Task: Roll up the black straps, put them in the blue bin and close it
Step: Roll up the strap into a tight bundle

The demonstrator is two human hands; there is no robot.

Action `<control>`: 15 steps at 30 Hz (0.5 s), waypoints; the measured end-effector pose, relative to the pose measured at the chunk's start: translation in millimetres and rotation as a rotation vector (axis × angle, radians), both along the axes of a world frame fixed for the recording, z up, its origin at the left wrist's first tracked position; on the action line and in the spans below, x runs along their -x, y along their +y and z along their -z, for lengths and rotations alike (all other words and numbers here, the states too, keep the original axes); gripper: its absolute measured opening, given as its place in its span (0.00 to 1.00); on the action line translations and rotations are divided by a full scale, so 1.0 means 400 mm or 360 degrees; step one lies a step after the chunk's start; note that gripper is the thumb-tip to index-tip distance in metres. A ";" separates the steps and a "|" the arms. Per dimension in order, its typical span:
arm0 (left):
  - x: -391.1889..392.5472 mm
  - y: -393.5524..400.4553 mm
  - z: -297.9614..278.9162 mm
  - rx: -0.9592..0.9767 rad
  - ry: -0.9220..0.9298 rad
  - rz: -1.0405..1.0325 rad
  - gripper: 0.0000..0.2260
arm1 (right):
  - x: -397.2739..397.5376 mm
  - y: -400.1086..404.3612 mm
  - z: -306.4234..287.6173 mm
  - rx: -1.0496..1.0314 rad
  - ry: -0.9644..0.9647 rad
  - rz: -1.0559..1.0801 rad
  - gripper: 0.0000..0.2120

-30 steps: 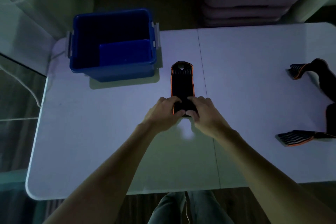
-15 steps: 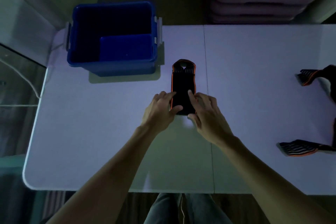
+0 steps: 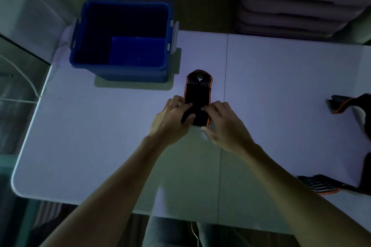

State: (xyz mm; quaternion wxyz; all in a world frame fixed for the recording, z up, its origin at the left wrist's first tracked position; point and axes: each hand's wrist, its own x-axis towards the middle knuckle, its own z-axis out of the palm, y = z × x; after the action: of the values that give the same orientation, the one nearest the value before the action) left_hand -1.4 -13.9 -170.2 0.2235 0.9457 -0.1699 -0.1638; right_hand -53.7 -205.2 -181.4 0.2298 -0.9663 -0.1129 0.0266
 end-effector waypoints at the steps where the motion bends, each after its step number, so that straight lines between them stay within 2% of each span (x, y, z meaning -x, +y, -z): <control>1: -0.003 -0.003 -0.004 0.0038 0.0080 -0.0031 0.22 | -0.008 -0.004 0.000 -0.0044 0.0029 0.0019 0.24; 4: -0.009 -0.009 -0.005 0.0193 0.0199 -0.0139 0.27 | -0.038 -0.009 0.006 -0.0328 0.0249 0.0166 0.23; 7: -0.022 -0.021 0.004 0.0299 0.0165 -0.0260 0.24 | -0.084 -0.006 -0.010 -0.0771 0.0574 0.0428 0.18; 10: -0.055 -0.041 0.010 0.0374 0.0243 -0.0424 0.20 | -0.121 -0.012 -0.007 -0.0897 0.0648 0.0683 0.13; 12: -0.084 -0.055 0.012 0.0426 0.0315 -0.0572 0.17 | -0.143 -0.015 -0.003 -0.0988 0.0692 0.0894 0.14; 15: -0.113 -0.070 0.022 0.0427 0.0344 -0.0693 0.20 | -0.172 -0.010 0.017 -0.0849 0.0655 0.0979 0.15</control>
State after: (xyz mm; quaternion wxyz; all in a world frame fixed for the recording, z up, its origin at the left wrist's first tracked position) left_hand 43.7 -42.0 -178.8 0.3934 0.8990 0.0421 -0.1878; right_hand 15.2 -209.1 -188.2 0.4854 -0.8366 0.2245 0.1184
